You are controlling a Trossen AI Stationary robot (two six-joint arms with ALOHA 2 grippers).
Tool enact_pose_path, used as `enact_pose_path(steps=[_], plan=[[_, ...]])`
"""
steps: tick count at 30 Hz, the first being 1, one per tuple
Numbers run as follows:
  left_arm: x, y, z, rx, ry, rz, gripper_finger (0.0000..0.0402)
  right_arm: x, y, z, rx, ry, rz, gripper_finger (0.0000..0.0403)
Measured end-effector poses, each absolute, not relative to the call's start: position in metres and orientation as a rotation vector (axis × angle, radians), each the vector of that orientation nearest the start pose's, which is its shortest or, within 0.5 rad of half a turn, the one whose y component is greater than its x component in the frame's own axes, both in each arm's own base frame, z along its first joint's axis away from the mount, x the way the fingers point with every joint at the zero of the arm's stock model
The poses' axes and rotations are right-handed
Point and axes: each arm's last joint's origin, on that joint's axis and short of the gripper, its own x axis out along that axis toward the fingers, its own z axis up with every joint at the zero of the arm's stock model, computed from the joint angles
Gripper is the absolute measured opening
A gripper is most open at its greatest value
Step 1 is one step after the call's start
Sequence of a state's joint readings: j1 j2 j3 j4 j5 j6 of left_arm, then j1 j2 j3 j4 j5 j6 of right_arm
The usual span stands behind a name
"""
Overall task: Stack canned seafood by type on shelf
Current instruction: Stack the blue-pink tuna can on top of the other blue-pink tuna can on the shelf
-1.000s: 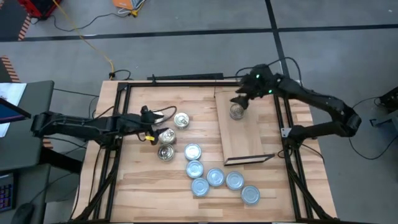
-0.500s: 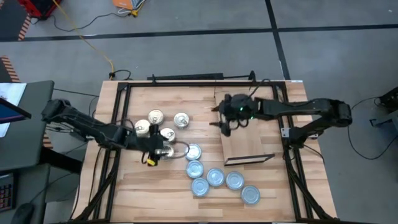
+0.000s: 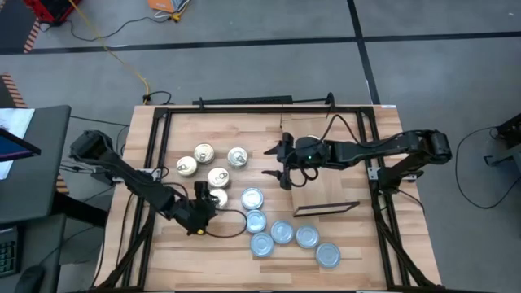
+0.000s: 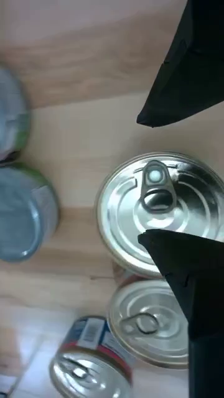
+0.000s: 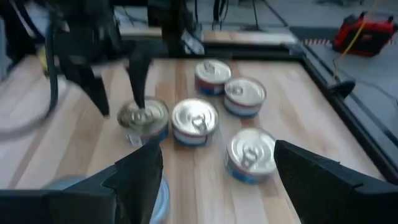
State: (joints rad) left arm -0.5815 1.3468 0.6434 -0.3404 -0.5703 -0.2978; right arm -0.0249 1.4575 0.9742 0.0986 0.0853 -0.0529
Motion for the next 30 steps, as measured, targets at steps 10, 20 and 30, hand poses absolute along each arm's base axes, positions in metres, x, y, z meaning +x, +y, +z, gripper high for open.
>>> enact_pose_path(steps=[10,20,30], plan=[[0.207,-0.131,0.146,0.586,0.917,0.143,0.0228,0.331,0.006,0.267,-0.072,0.349,-0.051,0.0329],[0.212,-0.145,0.156,0.657,0.967,0.123,0.0122,0.333,0.006,0.263,-0.072,0.357,-0.05,0.0329],[0.209,-0.144,0.154,0.619,1.008,0.112,0.0098,0.333,0.006,0.264,-0.071,0.348,-0.051,0.0329]])
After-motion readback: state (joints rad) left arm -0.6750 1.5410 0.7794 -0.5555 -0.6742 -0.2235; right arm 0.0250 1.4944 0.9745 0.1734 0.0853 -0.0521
